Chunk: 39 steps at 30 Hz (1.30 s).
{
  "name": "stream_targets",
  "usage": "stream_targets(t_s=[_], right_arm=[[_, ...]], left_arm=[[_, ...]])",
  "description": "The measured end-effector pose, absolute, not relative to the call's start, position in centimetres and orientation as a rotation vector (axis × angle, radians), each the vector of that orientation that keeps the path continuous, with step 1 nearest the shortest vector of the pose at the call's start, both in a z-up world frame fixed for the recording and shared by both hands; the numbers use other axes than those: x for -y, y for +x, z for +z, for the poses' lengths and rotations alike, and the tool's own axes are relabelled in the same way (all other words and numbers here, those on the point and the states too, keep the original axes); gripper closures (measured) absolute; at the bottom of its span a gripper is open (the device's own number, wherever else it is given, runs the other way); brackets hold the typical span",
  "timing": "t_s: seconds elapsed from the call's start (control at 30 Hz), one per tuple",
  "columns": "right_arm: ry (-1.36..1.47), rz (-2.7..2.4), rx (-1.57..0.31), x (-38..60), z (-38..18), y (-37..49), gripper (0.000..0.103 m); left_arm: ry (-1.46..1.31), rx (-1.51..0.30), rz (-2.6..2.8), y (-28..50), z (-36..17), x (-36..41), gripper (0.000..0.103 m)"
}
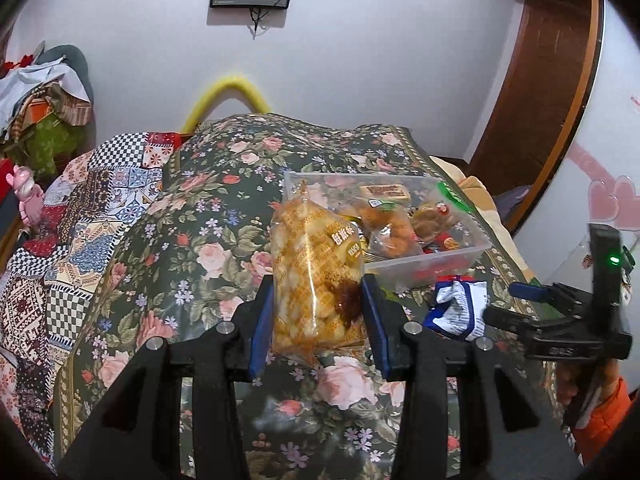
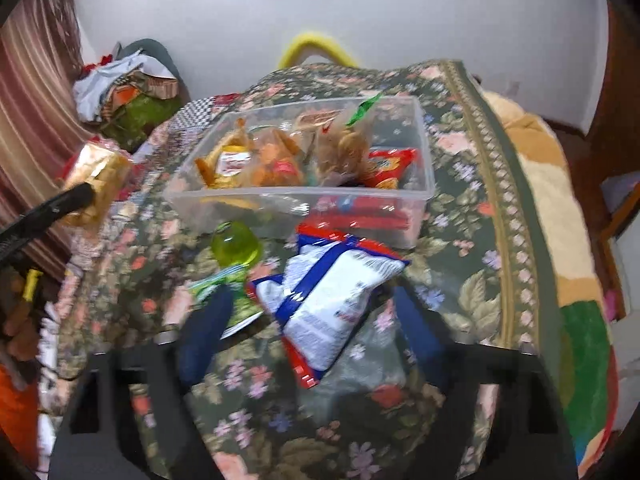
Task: Organize snacks
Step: 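Lower both bags into the box and open both tools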
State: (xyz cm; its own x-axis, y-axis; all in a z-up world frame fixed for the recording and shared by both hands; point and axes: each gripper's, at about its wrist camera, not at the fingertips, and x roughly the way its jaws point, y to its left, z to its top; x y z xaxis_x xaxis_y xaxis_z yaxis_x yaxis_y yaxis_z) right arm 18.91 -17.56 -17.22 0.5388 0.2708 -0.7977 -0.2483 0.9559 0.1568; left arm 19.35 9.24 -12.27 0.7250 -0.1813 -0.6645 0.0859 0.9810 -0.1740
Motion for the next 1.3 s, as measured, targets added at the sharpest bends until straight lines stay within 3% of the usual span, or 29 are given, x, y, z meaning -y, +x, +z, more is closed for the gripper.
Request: stream_targets(t_s=[0.23,0.37,0.47,1.0,1.3], right_arm=[[0.118,0.271,-1.082,17.3,-21.1,22.8,0.019],[0.118,0.251,-1.092,17.3,-22.3,22.5,0.044],[0.112,0.265,-1.089,17.5,-21.8,21.8,0.051],[0.051,0.260,-0.886,20.0,-14.0,20.5,0.054],[0.019,0.180,-0.869,20.0,-14.5,25.9,0.054]], left_arm=[[-0.139,-0.755,-0.170,19.7,-12.7,-8.5,0.062],[-0.137,-0.753,-0.181,20.1,-12.7,-8.0,0.062],[-0.143,-0.750,-0.186,20.6,-12.7,-7.6,0.062],[-0.178,-0.699,-0.188,23.8,-10.8,-6.5,0.062],[-0.175,-0.715,-0.172,28.2,-11.8,-6.0,0.062]])
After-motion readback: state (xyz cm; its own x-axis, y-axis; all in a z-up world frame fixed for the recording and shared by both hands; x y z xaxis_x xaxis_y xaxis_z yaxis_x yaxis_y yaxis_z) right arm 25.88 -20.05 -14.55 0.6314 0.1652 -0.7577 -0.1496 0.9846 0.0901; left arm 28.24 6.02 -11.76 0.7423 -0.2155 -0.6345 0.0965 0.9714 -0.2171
